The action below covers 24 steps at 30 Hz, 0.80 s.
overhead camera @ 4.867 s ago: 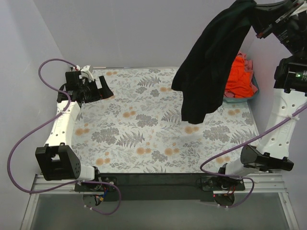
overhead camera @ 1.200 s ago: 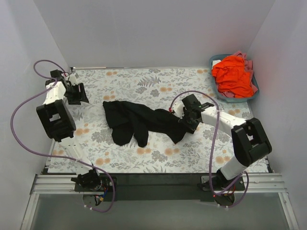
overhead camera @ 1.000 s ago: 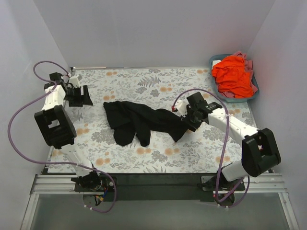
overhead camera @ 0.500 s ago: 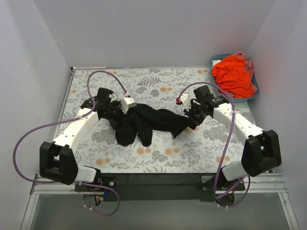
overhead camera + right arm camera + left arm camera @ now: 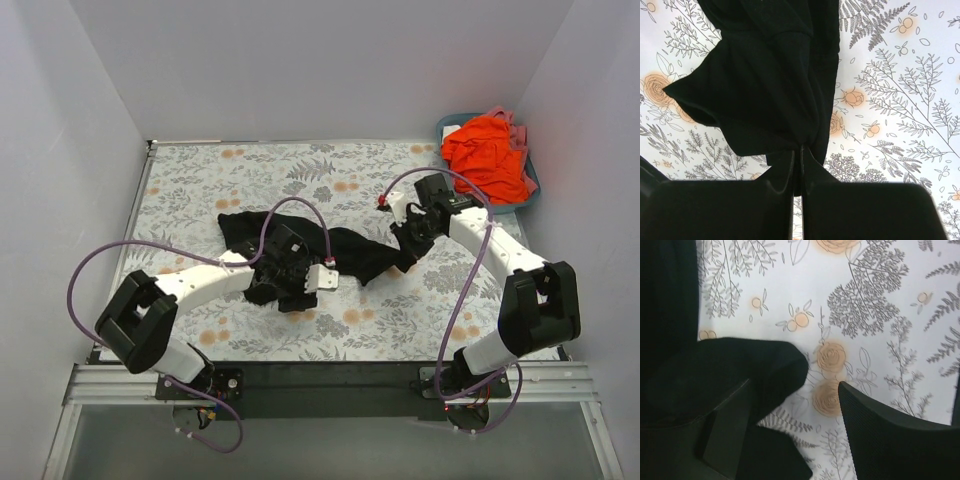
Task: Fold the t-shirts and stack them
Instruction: Flatten the tshirt out
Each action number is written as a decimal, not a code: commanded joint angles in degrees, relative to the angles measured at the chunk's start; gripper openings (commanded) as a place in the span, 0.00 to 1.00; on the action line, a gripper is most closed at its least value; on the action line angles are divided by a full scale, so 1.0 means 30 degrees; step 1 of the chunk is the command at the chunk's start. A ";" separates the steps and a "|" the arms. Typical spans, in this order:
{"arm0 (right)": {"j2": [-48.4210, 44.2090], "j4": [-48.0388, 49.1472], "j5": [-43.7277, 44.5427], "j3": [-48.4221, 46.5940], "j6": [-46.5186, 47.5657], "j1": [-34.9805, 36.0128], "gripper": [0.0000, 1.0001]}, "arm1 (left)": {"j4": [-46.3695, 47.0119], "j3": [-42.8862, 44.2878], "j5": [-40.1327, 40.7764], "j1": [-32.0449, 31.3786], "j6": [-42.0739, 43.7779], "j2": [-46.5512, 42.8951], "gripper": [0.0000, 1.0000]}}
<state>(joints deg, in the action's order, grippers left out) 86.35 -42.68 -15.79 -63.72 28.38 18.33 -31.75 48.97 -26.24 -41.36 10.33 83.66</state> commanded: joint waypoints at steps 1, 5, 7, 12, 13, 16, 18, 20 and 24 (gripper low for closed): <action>-0.0217 -0.0657 -0.0712 -0.0994 -0.0115 -0.0454 0.01 | 0.3108 -0.0385 0.1330 -0.0918 0.0835 0.0296 0.66; -0.0393 -0.0833 -0.1239 -0.1374 0.0003 -0.1126 0.01 | 0.4282 -0.1059 0.2883 -0.0978 0.0894 0.1672 0.35; -0.0481 -0.1038 -0.1386 -0.1580 0.0061 -0.1333 0.01 | 0.4255 -0.1118 0.3704 -0.0949 0.0457 0.1938 0.13; -0.0949 -0.1156 -0.1299 -0.3272 0.0295 -0.2415 0.01 | 0.0599 0.3928 0.0726 0.2500 -0.3284 0.0037 0.00; -0.1124 -0.1127 -0.1357 -0.3715 0.0324 -0.2708 0.01 | 0.0070 0.5342 -0.0035 0.4568 -0.3992 -0.0256 0.00; -0.0980 -0.1068 -0.1562 -0.6640 0.0179 -0.4230 0.01 | -0.0668 0.9799 -0.1915 0.8827 -0.6220 -0.1107 0.00; -0.0659 -0.0922 -0.1796 -0.8253 -0.0084 -0.5460 0.01 | -0.0172 1.1558 -0.2297 1.1370 -0.7450 -0.1254 0.00; -0.0365 -0.0631 -0.1739 -1.0802 -0.0669 -0.6570 0.01 | 0.1400 1.2999 -0.1920 1.2669 -0.9412 -0.1430 0.00; 0.0308 0.0247 -0.1563 -1.4582 -0.1783 -0.8157 0.01 | 0.4776 1.4084 0.0217 1.5860 -1.2578 -0.1870 0.00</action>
<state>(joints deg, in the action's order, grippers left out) 86.65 -45.54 -20.75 -100.51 25.87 -3.22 -23.51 89.10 -27.81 2.92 -17.61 79.53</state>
